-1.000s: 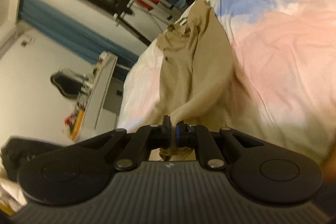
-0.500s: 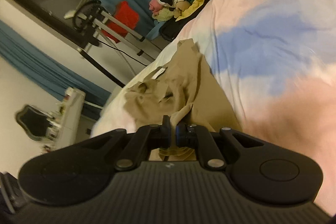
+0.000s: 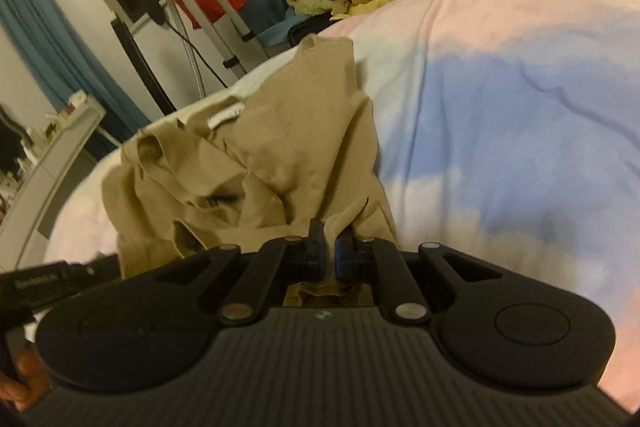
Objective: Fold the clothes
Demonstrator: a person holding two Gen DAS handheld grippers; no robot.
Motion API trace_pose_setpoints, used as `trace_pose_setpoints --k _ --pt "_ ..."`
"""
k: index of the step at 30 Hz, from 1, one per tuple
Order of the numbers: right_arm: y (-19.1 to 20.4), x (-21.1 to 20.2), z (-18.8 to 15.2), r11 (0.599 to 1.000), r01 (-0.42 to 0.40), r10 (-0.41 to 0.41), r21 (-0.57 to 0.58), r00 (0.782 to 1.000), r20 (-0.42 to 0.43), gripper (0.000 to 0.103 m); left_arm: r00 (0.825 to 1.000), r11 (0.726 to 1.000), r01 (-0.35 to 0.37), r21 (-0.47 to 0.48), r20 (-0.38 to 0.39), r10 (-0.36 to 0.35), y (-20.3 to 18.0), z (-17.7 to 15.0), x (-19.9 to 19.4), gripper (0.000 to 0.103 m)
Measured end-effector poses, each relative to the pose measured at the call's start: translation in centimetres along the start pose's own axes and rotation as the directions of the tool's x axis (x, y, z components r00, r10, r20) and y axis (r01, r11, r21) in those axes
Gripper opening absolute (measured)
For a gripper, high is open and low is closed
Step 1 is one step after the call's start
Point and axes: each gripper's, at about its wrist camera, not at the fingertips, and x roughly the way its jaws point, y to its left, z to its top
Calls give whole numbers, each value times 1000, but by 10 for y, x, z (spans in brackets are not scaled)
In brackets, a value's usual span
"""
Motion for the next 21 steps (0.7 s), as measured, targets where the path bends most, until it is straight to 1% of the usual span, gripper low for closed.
trace_pose_setpoints --k 1,2,3,5,6,7,8,9,10,11,13,17,19,21 --pt "1 -2 -1 1000 1 -1 -5 1000 5 10 1000 1000 1 15 1 -1 -2 -1 -4 13" --pt "3 -6 0 1000 5 -5 -11 1000 11 10 1000 1000 2 29 3 -2 -4 -1 -8 22" --pt "6 -11 0 1000 11 -11 -19 1000 14 11 1000 999 3 44 5 -3 -7 -2 -12 27" --pt "12 -26 1 999 24 -23 -36 1000 21 16 1000 997 -1 76 30 -2 -16 -5 -31 50" --pt "16 -36 2 998 29 -27 -47 999 30 27 999 995 -8 97 48 4 -21 -7 -44 55" --pt "21 -48 2 998 28 -26 -58 999 46 47 998 993 -15 117 66 7 -26 -10 -57 61" --pt "25 -62 1 997 24 -20 -67 998 67 59 997 992 -9 129 80 -1 -30 -13 -71 64" --pt "30 -77 -1 997 24 -17 -77 996 92 74 995 990 -4 142 94 -9 -35 -17 -86 67" --pt "36 -92 -4 996 27 -17 -89 993 115 77 994 988 0 155 108 -17 -39 -20 -100 75" --pt "41 -105 -6 994 29 -16 -102 992 128 77 993 986 -1 165 120 -19 -44 -25 -115 82" --pt "51 -135 -13 991 20 0 -131 989 150 76 988 982 -2 188 153 -27 -54 -36 -146 85" --pt "66 -193 -34 983 27 14 -182 975 222 76 972 975 -1 222 230 -51 -62 -67 -200 98" --pt "71 -216 -50 980 27 24 -197 968 249 76 962 972 -1 236 266 -64 -65 -84 -225 98" --pt "74 -233 -66 976 31 30 -217 961 273 76 957 970 -1 242 281 -69 -66 -100 -240 98"
